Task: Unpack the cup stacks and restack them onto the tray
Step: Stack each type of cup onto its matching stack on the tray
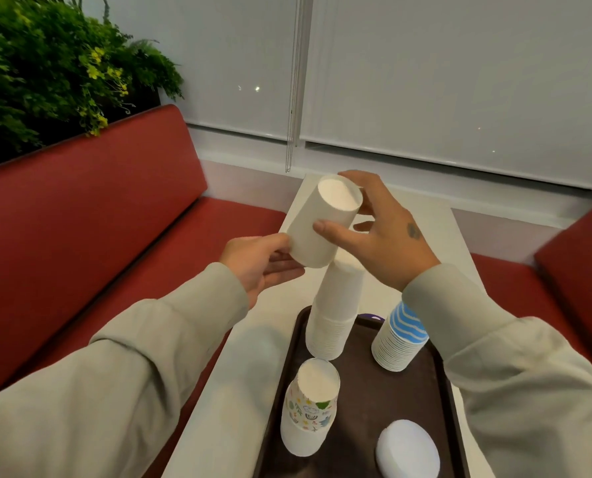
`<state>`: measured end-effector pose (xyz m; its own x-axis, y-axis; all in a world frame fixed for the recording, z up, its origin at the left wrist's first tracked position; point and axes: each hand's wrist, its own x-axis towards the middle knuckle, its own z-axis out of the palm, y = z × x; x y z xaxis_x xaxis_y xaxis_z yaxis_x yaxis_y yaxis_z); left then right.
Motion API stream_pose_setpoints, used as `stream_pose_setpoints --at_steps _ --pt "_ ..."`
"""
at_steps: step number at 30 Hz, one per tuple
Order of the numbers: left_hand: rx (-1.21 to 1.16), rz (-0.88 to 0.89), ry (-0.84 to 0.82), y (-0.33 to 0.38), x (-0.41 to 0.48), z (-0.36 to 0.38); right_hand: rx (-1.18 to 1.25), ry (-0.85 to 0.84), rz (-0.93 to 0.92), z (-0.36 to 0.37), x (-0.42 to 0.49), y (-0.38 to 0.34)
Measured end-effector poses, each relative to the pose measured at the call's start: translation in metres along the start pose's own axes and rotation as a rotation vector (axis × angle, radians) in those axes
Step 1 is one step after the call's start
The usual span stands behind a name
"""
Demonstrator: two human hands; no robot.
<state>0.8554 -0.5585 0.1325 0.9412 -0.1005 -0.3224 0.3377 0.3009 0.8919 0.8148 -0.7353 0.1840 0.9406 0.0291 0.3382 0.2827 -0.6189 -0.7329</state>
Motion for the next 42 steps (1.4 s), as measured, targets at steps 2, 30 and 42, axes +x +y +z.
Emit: stream_pose_setpoints --at_steps 2,30,42 --pt "0.044 0.013 -0.046 0.005 0.000 0.004 0.033 0.051 0.012 -0.005 0.003 0.000" --pt "0.579 -0.024 -0.126 -0.079 0.030 0.009 -0.132 -0.069 0.435 0.047 -0.037 0.096" --pt "0.663 0.034 -0.092 -0.075 0.021 0.009 -0.091 -0.076 0.422 0.044 -0.043 0.089"
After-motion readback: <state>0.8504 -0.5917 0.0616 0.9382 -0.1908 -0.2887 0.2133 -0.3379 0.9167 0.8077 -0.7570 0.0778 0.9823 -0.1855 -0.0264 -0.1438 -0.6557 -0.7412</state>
